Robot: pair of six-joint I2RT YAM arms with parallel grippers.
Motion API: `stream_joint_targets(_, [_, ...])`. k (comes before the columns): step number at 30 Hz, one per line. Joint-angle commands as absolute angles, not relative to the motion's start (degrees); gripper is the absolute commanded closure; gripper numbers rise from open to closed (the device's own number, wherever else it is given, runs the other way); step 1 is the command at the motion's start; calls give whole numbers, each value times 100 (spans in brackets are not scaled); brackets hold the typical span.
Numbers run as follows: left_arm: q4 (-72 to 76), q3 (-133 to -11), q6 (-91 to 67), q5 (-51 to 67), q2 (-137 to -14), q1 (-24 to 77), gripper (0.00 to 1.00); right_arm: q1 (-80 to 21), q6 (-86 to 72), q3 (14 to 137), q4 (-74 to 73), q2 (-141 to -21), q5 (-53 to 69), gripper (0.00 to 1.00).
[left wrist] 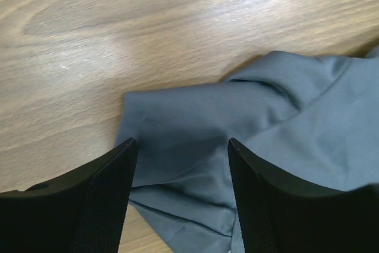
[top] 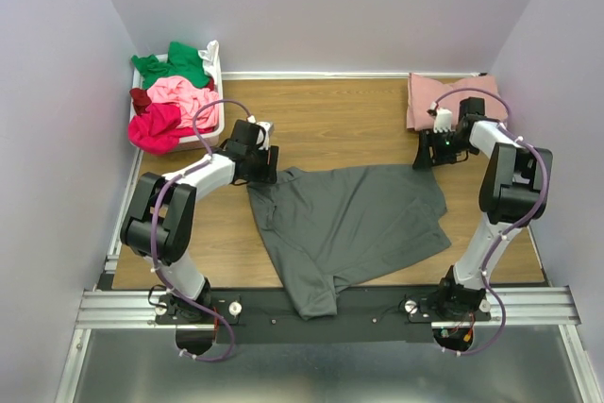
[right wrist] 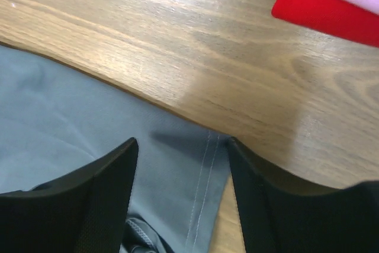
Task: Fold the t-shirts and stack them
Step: Flatten the tshirt out
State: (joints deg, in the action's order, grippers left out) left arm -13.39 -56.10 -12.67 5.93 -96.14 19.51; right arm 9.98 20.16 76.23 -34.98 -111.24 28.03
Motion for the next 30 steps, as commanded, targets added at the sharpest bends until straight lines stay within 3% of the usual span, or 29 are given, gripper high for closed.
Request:
stream_joint_targets(1, [-1301, -5564, -1178, 1151, -9510, 1951, 30, 1028, 1907, 7691, -3401, -11311, 2988, 34])
stream_joint_targets(6, [-1239, -5502, -1178, 1353, -9755, 1942, 32, 1037, 1951, 7471, -3419, -11206, 3103, 43])
stream_joint_targets(9, [-1239, -5520, -1169, 1424, -9800, 1942, 34, 1028, 2030, 7339, -3454, -11162, 3137, 53])
stream_joint_targets(11, [-1222, -5502, -1160, 1424, -9765, 1951, 37, 1028, 2127, 7260, -3542, -11153, 3216, 66])
stream_joint_targets(15, [-1160, -5449, -1151, 1599, -9607, 1951, 59, 1028, 2364, 7155, -3752, -10978, 3672, 80])
stream_joint_targets(17, [-1116, -5432, -1151, 1714, -9449, 1951, 82, 1028, 2539, 7102, -3867, -10742, 3918, 88])
stream_joint_targets(21, [-1064, -5379, -1309, 1530, -8931, 1951, 100, 1028, 3206, 7040, -4296, -10224, 4646, 96])
stream_joint_targets(22, [-1055, -5353, -1327, 1486, -8799, 1951, 100, 1028, 3573, 7023, -4576, -10126, 4806, 100])
stream_joint_targets(30, [-1107, -4887, -1494, 1695, -7621, 1951, 100, 783, 6018, 6751, -6869, -9502, 5353, 99])
